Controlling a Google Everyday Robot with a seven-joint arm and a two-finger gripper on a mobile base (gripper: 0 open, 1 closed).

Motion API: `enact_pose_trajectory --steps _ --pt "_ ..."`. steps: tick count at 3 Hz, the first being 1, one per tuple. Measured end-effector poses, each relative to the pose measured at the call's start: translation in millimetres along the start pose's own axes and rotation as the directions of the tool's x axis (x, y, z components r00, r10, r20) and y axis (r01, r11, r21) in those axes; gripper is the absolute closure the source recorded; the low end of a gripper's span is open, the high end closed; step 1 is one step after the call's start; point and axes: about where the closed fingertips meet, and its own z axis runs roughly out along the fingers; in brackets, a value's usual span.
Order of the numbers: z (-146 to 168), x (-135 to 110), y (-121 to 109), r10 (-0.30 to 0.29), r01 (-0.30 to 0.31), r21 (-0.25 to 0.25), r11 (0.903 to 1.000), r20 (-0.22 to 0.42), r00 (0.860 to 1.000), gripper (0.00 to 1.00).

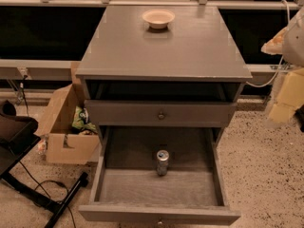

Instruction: Pick redbull can from middle drawer and place on counter

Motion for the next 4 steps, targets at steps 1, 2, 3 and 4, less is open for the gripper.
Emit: enact_pose_trajectory --steps 1,2,3,4 --pt "2 0 1 0.000 0.000 -0.003 1.0000 0.009 1.000 0.00" --pt "31 -7 9 0.007 0.000 -0.050 0.9987 0.129 0.992 0.00" --pt "99 -8 25 0.027 0.013 -0.126 0.9920 0.314 0.949 0.00" --pt "188 -34 40 0.093 0.014 -0.171 0.9851 0.600 0.795 0.00"
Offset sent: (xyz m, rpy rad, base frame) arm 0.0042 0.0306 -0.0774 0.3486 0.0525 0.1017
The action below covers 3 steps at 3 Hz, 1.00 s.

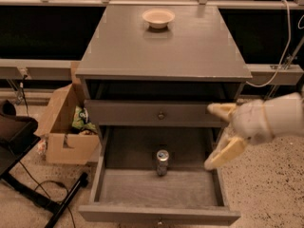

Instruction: Pick redbull can from middle drawer and place on counter

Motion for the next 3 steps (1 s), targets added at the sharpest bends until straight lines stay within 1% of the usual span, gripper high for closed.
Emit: enact_pose_trajectory --steps 1,2,3 --pt "50 3 1 0.028 -0.020 -0.038 0.9991 0.207 0.978 0.00" --pt "89 19 10 0.074 -0.052 -0.074 0.9959 0.336 0.939 0.00" --pt "89 20 10 0.074 -0.052 -0.074 0.9959 0.336 0.939 0.00"
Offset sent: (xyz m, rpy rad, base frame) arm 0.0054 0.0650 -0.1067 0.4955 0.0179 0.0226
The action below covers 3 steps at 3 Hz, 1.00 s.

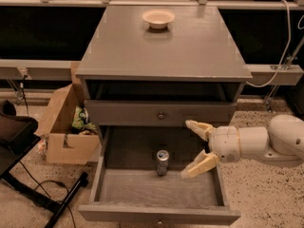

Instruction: Pick redbull can from middle drawer and place on counter

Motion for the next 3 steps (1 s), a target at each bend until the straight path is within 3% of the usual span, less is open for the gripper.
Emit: enact_pose_trajectory --steps 1,2,3 --pt "25 33 -10 0.028 -0.028 -0.011 0.9995 0.035 0.999 0.00" --pt "65 91 -32 0.061 -0.062 0.007 0.9981 0.075 0.995 0.00" --pt "91 133 -57 0.066 -0.068 0.022 0.9974 0.099 0.993 0.00"
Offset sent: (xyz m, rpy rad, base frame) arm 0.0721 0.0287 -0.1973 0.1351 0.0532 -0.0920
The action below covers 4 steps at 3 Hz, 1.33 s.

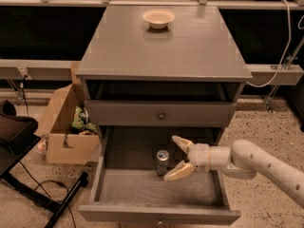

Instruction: Pick redbull can from middle drawer and place on counter

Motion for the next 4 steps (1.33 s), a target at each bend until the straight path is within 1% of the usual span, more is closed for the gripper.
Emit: enact_pose_trajectory --steps 1,2,3,4 --pt "8 23 -33 -0.021 0.021 0.024 0.9995 0.001 1.000 0.00" --pt "20 47 -58 -0.029 0.029 0.049 0.9984 -0.003 1.000 0.00" --pt "36 73 -72 -0.025 0.025 0.057 0.9981 -0.011 1.000 0.00" --pt "62 105 -59 0.020 -0.019 0.027 0.9994 -0.027 0.999 0.02"
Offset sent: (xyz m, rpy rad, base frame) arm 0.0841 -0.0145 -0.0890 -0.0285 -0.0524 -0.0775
